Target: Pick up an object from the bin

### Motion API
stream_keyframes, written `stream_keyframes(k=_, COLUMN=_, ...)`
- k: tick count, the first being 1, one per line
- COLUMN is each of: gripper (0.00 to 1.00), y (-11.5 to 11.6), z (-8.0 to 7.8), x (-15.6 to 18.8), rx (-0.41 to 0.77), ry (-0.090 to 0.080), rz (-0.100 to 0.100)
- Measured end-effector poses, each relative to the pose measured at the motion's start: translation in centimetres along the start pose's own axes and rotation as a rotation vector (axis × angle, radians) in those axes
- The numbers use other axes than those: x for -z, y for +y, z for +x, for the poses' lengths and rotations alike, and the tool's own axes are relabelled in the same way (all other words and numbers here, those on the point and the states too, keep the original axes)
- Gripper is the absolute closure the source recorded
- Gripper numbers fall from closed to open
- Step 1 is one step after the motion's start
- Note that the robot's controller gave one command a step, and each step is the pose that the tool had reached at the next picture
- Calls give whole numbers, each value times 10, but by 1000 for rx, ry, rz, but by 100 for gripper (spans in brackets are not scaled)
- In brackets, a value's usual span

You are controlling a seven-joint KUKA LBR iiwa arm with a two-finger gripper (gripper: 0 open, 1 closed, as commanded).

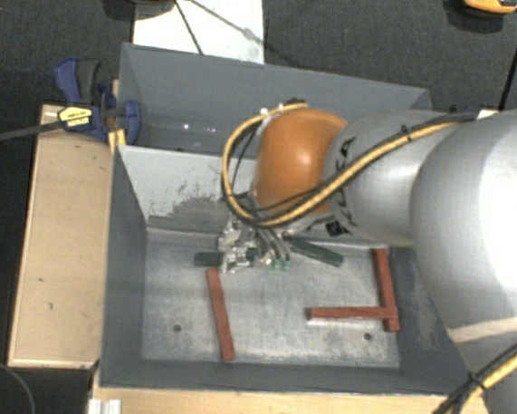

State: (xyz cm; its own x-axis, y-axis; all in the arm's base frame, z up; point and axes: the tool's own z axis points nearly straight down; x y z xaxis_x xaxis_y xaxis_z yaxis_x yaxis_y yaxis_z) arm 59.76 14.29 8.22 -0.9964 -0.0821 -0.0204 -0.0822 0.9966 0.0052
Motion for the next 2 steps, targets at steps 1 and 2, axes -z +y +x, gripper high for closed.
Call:
stream_keyframes(k=1, gripper=100, y=0, z=0, x=0, rx=-1, ry=0, rz=0)
stream_keyframes(k=2, gripper=100, y=1, z=7, x=130, rx=7, ry=17, rz=4)
